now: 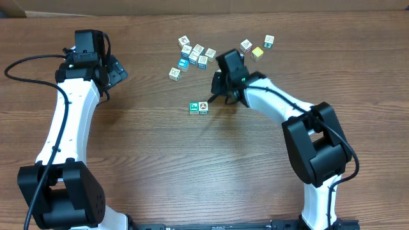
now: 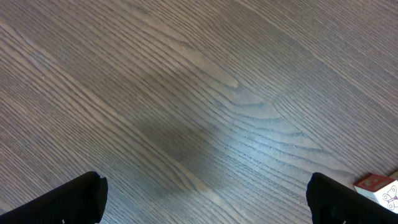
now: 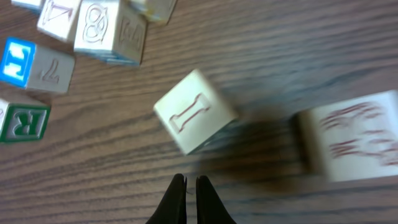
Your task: Form a horizontal line
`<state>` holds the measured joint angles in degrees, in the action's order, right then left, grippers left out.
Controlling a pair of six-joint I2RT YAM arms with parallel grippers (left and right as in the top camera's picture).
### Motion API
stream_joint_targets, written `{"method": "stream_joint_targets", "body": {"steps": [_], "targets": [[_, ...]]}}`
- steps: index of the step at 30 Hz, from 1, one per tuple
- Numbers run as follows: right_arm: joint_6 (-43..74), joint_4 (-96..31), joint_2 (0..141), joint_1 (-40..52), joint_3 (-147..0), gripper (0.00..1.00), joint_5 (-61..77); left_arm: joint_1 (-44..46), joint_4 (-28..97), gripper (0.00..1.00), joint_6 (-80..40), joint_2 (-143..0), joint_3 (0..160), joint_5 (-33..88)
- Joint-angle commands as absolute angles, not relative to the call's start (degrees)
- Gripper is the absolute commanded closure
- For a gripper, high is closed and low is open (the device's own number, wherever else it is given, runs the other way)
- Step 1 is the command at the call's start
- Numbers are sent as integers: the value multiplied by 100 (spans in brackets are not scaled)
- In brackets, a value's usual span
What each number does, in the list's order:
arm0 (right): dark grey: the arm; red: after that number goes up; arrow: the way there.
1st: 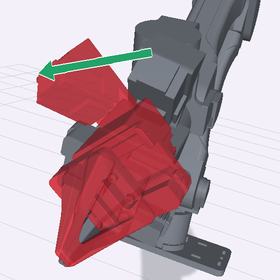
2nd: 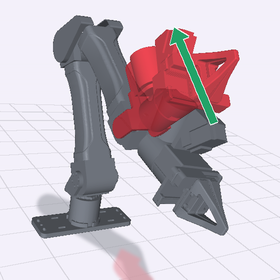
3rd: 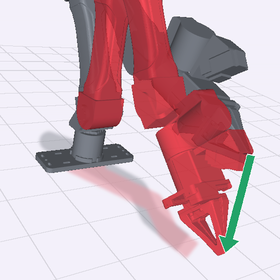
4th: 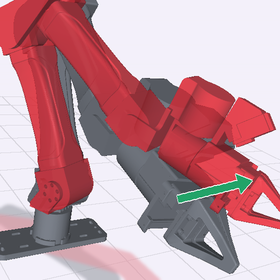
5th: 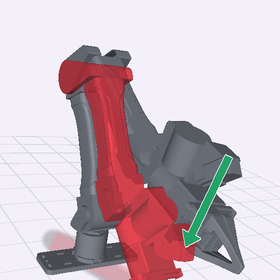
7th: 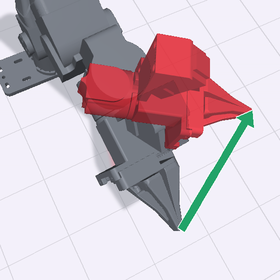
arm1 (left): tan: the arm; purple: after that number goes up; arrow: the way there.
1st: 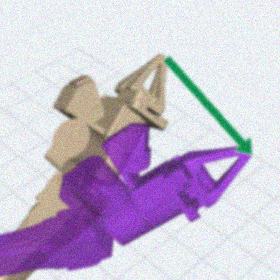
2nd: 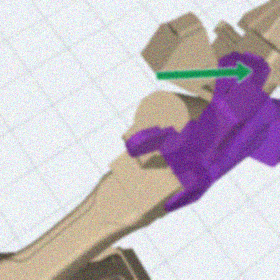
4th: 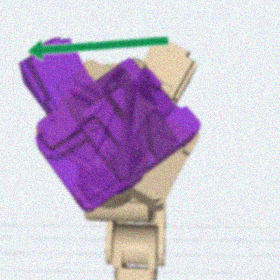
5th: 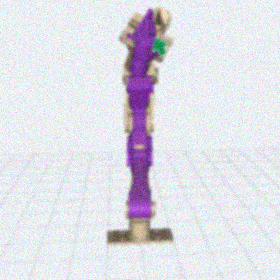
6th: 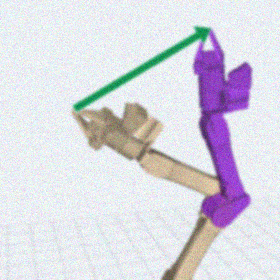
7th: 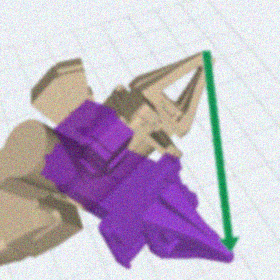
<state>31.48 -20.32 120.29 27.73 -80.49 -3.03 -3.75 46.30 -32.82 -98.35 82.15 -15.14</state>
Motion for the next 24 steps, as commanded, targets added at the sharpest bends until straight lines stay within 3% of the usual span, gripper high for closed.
{"method": "stream_joint_targets", "body": {"steps": [1, 24], "targets": [[3166, -1693, 11983, 2891, -7747, 96, -497, -344, 4628, 0, -3277, -9815, 8250, -1498], [3575, -1221, 12342, 2915, -7671, 96, -1015, -340, 4628, 0, -3277, -9815, 8250, -1498]]}}
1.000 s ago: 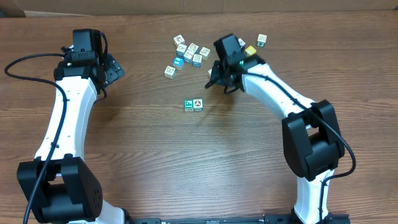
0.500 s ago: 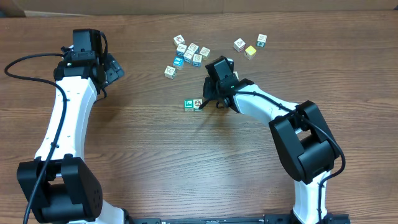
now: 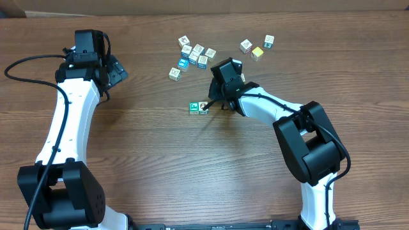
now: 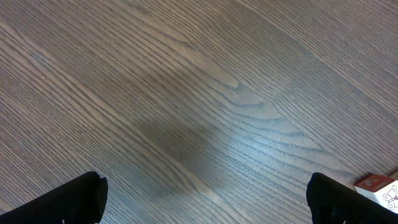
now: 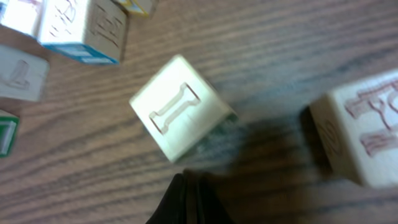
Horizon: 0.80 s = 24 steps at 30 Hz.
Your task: Form a horizontal line
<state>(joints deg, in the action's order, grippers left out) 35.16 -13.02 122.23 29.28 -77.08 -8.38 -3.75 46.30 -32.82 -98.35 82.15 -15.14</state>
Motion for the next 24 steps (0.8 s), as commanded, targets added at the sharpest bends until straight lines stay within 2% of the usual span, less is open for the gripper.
{"method": "stream_joint_targets", "body": {"steps": [1, 7, 12, 24], "targets": [[3575, -1162, 12342, 2915, -7671, 96, -1142, -340, 4628, 0, -3277, -9815, 8250, -1498], [3575, -690, 12372, 2856, -7671, 96, -1946, -340, 4628, 0, -3277, -9815, 8250, -1498], [3402, -489, 12374, 2714, -7671, 96, -810, -340, 4628, 0, -3277, -9815, 8250, -1498], [3474, -2355, 12237, 2670, -7933, 96, -180, -340, 4628, 0, -3277, -9815, 8250, -1498]]}}
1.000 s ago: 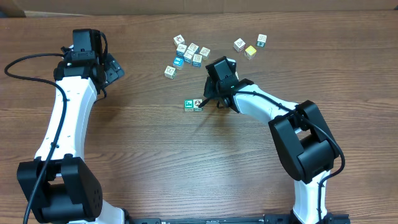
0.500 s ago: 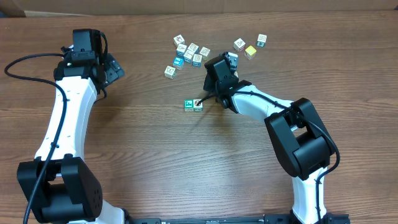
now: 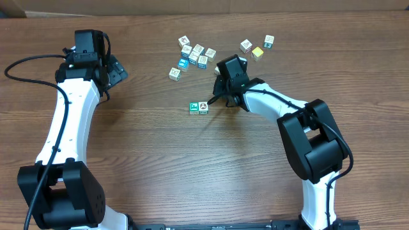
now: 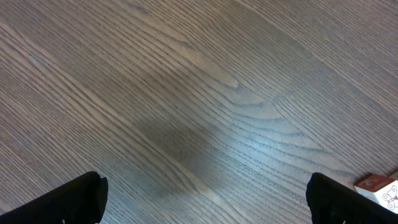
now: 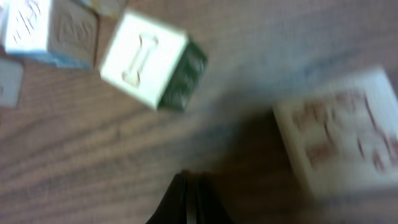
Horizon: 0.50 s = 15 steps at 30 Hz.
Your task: Form a horizontal line
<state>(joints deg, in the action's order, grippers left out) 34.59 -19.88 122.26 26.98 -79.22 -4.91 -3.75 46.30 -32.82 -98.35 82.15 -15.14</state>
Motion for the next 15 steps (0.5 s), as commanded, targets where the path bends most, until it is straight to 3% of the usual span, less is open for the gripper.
{"method": "stream_joint_targets", "body": {"steps": [1, 6, 15], "targets": [[3474, -2458, 12215, 2648, -7990, 96, -180, -340, 4628, 0, -3277, -9815, 8250, -1498], [3907, -3227, 12151, 2408, -8342, 96, -370, -338, 4628, 0, -3277, -9815, 8250, -1498], [4359, -3472, 12151, 2132, -8329, 96, -377, -336, 4626, 1, -3277, -9815, 8250, -1498]]}}
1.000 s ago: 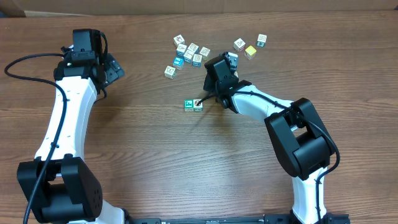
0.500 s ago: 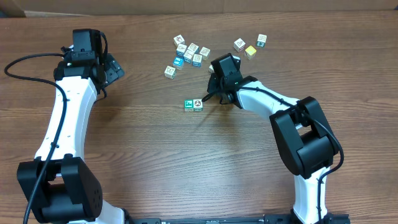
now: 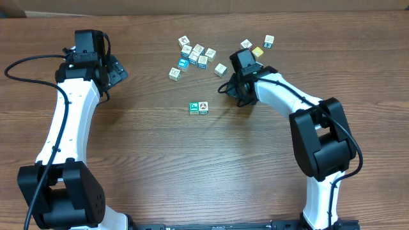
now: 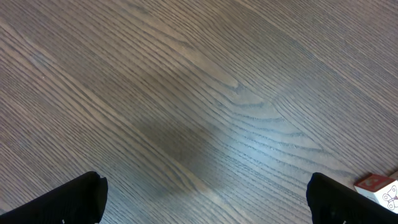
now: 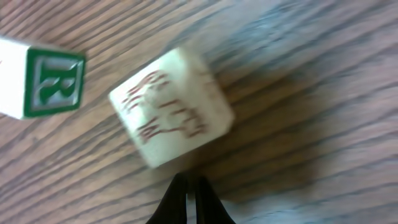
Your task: Form a horizontal line
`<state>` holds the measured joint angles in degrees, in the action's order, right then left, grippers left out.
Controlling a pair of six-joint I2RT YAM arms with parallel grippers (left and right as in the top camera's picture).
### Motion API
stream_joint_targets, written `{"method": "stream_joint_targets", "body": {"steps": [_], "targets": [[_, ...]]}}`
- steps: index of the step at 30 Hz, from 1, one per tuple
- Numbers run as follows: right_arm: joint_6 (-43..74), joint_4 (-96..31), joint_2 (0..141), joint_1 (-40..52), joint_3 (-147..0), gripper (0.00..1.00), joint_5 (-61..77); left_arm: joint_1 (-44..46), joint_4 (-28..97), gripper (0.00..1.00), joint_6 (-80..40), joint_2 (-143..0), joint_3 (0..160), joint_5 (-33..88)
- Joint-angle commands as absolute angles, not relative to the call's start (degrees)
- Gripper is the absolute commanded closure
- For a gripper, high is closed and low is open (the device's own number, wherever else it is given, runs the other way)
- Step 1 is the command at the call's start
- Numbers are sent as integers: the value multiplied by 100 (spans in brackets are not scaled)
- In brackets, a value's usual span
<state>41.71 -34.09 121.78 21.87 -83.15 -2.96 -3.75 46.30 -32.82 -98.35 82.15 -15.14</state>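
Note:
Two blocks, one green (image 3: pixel 193 107) and one with a reddish picture (image 3: pixel 203 107), sit side by side as a short row at mid-table. A cream block (image 3: pixel 220 69) lies alone above them. My right gripper (image 3: pixel 225 87) is right of the row, shut with nothing in it. In the right wrist view its shut tips (image 5: pixel 188 186) sit just below a cream block with red engraving (image 5: pixel 171 112); a block with a green R face (image 5: pixel 46 81) lies upper left. My left gripper (image 4: pixel 205 199) hovers open over bare wood at the far left.
A cluster of several letter blocks (image 3: pixel 192 54) lies behind the row. Three more blocks (image 3: pixel 257 52) sit at the back right, next to my right wrist. A red-and-white block corner (image 4: pixel 378 186) shows at the left wrist view's lower right edge.
My right gripper has shifted right, away from the two-block row, still shut. The red-engraved block now sits straight ahead of its tips. The lone cream block shows in the overhead view. The left arm is unchanged.
My right gripper was shut beside a cream block marked I, with the red-engraved block to its right. It then stood closer to the I block near the row, and later the I block lay up-left. Now the red-engraved block fills the middle. The left arm never moved.

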Motion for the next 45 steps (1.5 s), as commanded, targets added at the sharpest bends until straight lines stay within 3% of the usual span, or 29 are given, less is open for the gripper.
{"method": "stream_joint_targets", "body": {"steps": [1, 9, 17, 23, 29, 33, 36, 39, 45], "targets": [[4353, -3435, 12151, 2126, -8329, 96, -403, -336, 4628, 1, -3277, -9815, 8250, -1498], [4307, -2777, 12256, 2123, -8294, 96, -1295, -336, 4628, 0, -3277, -9815, 8250, -1498], [4160, -1629, 12735, 2123, -8171, 96, -1343, -336, 4628, 0, -3277, -9815, 8250, -1498], [3284, -1966, 12409, 2075, -8750, 92, -1343, -336, 4628, 0, -3277, -9815, 8250, -1498], [3100, -2952, 12245, 1920, -9898, 78, -1304, -336, 4628, 0, -3277, -9815, 8250, -1498], [3100, -2902, 12248, 1909, -10040, 39, -1282, -336, 4628, 1, -3277, -9815, 8250, -1498], [3100, -2902, 12326, 1905, -10033, 23, -1286, -336, 4626, 0, -3277, -9815, 8250, -1498], [3100, -2886, 12433, 1905, -10007, 16, -1286, -336, 4628, 0, -3277, -9815, 8250, -1498], [3096, -2880, 12711, 1883, -9931, 11, -1398, -336, 4628, 1, -3277, -9815, 8250, -1498]]}}
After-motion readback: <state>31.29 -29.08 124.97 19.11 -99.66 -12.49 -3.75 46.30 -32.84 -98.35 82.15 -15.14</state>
